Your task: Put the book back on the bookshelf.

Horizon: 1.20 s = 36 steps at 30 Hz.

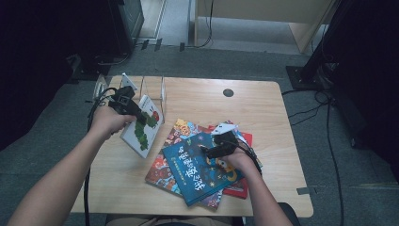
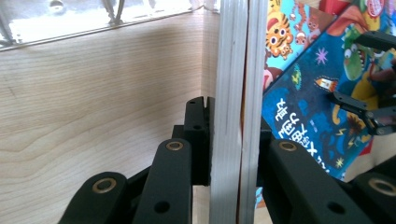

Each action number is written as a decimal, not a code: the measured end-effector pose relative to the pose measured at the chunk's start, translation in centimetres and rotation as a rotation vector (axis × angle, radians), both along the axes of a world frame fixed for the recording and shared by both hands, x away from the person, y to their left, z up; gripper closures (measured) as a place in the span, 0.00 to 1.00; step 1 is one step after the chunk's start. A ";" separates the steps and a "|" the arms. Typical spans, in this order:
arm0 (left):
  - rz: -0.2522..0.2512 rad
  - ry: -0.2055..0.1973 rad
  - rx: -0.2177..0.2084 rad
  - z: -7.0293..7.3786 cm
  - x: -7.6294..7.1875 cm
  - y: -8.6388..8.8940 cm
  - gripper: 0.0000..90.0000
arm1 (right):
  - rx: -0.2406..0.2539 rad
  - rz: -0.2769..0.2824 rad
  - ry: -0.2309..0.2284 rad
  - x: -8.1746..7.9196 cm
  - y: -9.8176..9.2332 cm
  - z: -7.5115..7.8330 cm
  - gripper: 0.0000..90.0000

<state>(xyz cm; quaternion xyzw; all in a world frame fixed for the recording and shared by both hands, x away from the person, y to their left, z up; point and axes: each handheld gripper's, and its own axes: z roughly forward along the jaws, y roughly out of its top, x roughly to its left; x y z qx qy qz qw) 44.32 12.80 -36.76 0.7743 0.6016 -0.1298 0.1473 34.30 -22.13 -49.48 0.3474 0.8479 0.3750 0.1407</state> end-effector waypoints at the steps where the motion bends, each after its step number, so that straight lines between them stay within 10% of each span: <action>1: 0.004 0.003 0.004 0.0 0.0 0.0 0.86 | 0.000 0.000 0.000 0.0 0.0 0.0 0.15; 36: 0.106 0.002 0.085 -0.1 2.9 -1.9 0.86 | 0.001 0.000 -0.002 0.0 0.0 0.0 0.15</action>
